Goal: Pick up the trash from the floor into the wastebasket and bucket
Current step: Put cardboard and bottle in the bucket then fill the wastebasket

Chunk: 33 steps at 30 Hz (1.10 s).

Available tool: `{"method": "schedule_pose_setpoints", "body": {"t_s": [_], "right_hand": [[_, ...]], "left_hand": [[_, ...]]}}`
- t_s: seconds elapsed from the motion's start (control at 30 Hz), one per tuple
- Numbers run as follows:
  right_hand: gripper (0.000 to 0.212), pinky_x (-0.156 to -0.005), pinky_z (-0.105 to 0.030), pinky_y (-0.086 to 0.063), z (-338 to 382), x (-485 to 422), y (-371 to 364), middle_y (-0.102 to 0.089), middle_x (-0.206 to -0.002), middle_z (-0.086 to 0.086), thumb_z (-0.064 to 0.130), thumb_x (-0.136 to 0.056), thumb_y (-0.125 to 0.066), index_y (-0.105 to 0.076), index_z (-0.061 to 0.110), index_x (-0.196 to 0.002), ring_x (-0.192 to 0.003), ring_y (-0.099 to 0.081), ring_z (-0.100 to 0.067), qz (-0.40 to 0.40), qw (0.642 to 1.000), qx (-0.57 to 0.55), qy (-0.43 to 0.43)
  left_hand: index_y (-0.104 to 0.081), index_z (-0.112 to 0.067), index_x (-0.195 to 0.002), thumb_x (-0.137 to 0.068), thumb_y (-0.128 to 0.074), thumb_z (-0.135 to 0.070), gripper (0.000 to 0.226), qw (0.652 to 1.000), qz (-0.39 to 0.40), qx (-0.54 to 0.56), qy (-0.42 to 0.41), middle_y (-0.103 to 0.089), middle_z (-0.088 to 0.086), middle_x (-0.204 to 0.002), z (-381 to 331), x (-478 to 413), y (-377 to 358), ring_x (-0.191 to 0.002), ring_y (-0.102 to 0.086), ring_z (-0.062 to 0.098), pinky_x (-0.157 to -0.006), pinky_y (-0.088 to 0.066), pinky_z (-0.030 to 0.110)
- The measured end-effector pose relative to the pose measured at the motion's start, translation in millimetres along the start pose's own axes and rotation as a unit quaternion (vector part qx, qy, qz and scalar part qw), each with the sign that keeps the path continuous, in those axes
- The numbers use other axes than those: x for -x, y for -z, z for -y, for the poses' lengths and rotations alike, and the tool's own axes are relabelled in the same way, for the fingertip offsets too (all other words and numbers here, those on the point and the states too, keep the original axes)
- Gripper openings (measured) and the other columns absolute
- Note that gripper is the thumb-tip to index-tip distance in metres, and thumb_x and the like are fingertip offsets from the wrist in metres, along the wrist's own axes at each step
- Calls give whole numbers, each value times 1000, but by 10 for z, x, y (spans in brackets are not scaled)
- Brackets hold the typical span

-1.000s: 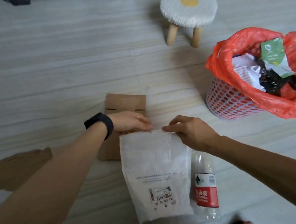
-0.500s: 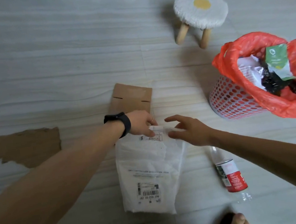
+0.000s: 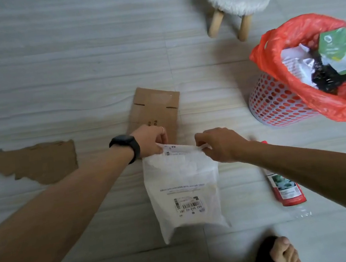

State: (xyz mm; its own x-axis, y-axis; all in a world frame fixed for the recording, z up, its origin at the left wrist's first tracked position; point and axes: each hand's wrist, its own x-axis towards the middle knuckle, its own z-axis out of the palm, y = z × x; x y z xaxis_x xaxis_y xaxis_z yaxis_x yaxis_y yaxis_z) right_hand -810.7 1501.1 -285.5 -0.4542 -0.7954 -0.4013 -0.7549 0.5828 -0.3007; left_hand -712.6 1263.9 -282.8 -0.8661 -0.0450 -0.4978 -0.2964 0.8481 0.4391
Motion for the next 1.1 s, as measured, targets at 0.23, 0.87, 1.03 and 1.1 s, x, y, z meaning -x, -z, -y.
{"method": "schedule_pose_setpoints", "body": {"t_s": [0.23, 0.87, 1.03, 1.1], "right_hand": [[14, -56, -33, -37, -604, 141, -226, -57, -81, -8, 4, -68, -59, -61, 12, -79, -71, -53, -28, -148, 952, 233, 135], [38, -77, -44, -55, -676, 346, -972, -59, -116, 0, 30, -89, -68, -55, 22, -123, -104, -56, -28, -144, 973, -44, -174], [24, -47, -31, -48, -601, 392, -995, -57, -82, -5, -3, -66, -74, -66, 13, -83, -70, -56, -27, -202, 975, 28, -86], [25, -39, -30, -44, -561, 531, -1099, -57, -81, -5, -5, -62, -72, -63, 13, -78, -66, -56, -25, -214, 974, 52, -49]], "left_hand": [[-55, -19, -113, -97, -52, -13, 18, 972, -89, -185, -116, -50, -1, -120, -324, -252, -467, -109, -49, 20, -75, -52, 34], [-46, -14, -133, -94, -54, -16, 40, 972, -93, -213, -29, -49, 8, -129, -546, -458, -1079, -115, -45, 27, -91, -41, 37], [-65, -10, -99, -79, -70, -8, 20, 961, -167, -187, -114, -63, 7, -92, -464, -238, -1174, -80, -57, 25, -55, -47, 33], [-58, -8, -96, -77, -67, -4, 21, 955, -168, -161, -184, -59, 11, -89, -313, -134, -1356, -74, -56, 29, -43, -49, 31]]}}
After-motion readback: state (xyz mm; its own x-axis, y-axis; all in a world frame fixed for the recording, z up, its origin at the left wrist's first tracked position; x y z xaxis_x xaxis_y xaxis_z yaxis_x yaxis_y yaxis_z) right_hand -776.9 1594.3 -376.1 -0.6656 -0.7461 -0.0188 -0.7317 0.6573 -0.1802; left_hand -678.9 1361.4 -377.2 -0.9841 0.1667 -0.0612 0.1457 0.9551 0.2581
